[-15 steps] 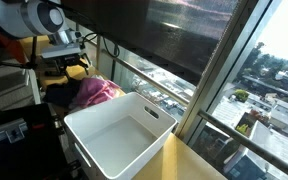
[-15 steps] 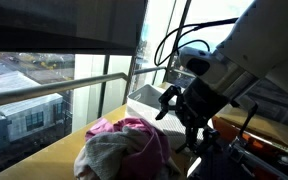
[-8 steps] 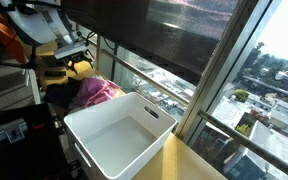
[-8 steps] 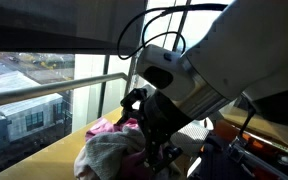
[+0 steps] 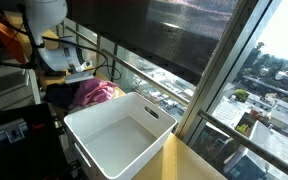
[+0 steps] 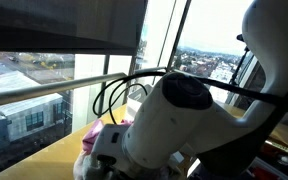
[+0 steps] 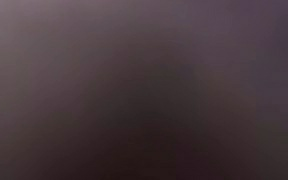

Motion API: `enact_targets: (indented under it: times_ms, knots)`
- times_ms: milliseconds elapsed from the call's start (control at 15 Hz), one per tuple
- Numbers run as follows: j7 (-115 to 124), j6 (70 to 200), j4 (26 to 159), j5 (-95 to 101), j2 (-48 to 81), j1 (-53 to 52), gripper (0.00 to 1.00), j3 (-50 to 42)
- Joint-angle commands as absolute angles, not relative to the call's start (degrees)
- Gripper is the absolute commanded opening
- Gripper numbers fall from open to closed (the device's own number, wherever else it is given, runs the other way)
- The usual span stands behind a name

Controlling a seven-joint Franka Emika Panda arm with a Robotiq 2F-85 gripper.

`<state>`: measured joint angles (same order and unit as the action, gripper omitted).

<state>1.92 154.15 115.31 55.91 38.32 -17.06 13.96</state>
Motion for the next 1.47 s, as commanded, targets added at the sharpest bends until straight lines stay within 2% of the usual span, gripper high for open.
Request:
enact_targets:
  times_ms: [0, 67, 733, 933, 1400]
  knots:
    - [-3.9, 153.6, 108.9, 51.4, 45.8, -17.9, 0.92, 13.2]
    - [-5.2, 153.7, 108.2, 50.4, 46.5, -17.8, 0.74, 13.4]
    - [-8.6, 154.3, 113.7, 45.0, 40.5, -18.3, 0.00, 14.3]
    - [-8.4, 154.3, 118.2, 43.5, 35.1, -18.0, 0.03, 15.5]
    - [-9.2, 154.0, 127.7, 39.9, 20.6, -17.5, 0.00, 16.6]
